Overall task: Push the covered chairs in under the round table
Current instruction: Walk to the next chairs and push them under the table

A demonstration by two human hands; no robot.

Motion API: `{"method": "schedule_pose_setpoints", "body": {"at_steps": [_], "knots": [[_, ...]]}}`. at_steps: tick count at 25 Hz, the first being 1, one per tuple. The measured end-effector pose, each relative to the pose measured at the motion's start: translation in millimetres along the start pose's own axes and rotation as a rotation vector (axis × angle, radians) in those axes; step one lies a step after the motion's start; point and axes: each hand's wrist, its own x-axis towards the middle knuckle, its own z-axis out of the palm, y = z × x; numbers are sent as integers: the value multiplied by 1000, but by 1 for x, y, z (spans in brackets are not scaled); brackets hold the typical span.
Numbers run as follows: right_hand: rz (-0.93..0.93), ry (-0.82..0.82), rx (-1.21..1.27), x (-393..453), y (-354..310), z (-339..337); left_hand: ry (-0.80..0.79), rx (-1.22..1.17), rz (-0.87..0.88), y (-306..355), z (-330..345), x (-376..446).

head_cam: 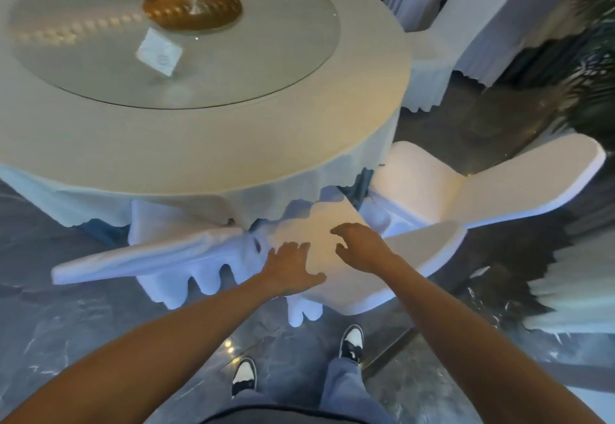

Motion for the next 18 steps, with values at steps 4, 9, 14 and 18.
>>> {"method": "schedule_pose_setpoints", "body": {"at_steps": [4,9,14,18], "knots": [[-26,19,64,-18,81,-28,-255,-20,87,97,35,24],[-78,-182,72,-53,178,-63,-271,18,61,172,72,38],[-152,-356,170,-51,208,-70,-259,63,14,179,66,41],[-347,-473,-221,-36,206,-73,-263,34,-3,181,61,42]]}}
